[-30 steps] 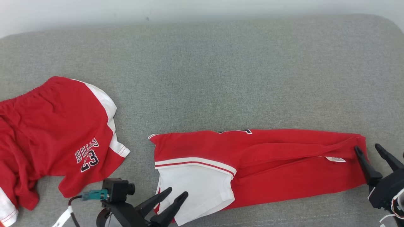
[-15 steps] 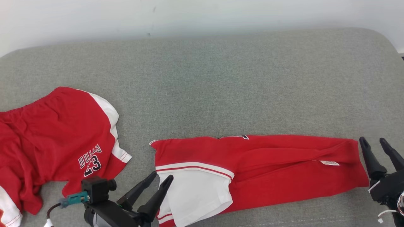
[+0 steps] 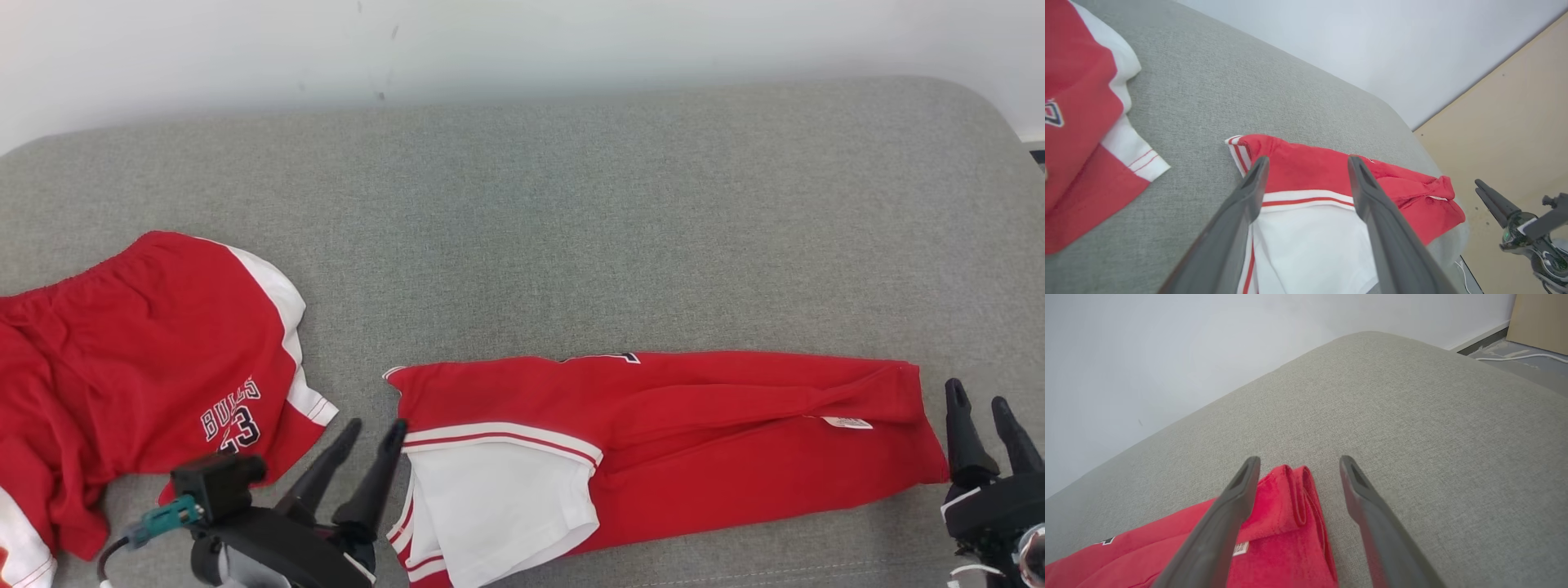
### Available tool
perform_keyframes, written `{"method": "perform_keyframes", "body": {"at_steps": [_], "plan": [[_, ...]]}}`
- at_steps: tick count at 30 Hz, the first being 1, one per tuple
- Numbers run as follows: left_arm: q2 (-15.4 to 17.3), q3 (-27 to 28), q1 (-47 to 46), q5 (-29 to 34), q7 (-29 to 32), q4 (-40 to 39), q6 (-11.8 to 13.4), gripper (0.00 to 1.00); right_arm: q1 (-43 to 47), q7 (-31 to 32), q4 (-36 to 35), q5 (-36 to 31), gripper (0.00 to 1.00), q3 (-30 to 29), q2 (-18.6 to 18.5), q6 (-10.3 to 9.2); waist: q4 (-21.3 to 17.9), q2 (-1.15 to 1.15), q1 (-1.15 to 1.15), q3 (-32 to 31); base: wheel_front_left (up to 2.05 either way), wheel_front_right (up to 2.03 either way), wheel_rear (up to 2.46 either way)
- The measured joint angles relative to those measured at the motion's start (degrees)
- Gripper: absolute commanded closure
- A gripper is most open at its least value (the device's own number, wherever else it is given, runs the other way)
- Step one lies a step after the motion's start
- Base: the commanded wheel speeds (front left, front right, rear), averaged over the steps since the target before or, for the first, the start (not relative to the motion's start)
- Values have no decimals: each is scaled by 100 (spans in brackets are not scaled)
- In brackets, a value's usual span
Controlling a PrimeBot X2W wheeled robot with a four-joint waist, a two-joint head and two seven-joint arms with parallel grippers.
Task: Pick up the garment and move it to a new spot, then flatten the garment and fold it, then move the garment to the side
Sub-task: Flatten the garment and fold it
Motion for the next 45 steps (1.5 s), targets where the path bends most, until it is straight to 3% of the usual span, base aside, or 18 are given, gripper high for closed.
{"method": "perform_keyframes", "body": {"at_steps": [4, 7, 18, 43, 44, 45], "plan": [[-125, 471, 174, 264, 0, -21, 310, 0, 78, -9, -44, -1, 0, -160, 205, -65, 4, 0, 0, 1, 0, 0, 0], [-261, 637, 280, 407, 0, -129, 361, 0, 75, -14, -30, -7, 0, -259, 280, -63, 10, 0, 0, 11, 0, 0, 0], [-424, 844, 337, 906, 0, -294, 359, 0, -28, 20, 508, 252, 0, -265, 408, 53, 99, 0, 1, 59, 0, 0, 0], [-700, 1235, 532, 1421, -1, -369, 63, 0, -799, 1128, 1745, 700, 0, -98, 708, 196, 276, 0, 1, 214, 0, 0, 0], [-712, 1251, 532, 1439, -1, -368, 54, 0, -822, 1133, 1762, 700, 9, -85, 709, 201, 279, 0, 1, 218, 0, 0, 0], [-725, 1270, 532, 1454, -1, -365, 51, 0, -839, 1149, 1786, 700, 53, -76, 712, 203, 281, 0, 1, 220, 0, 0, 0]]}}
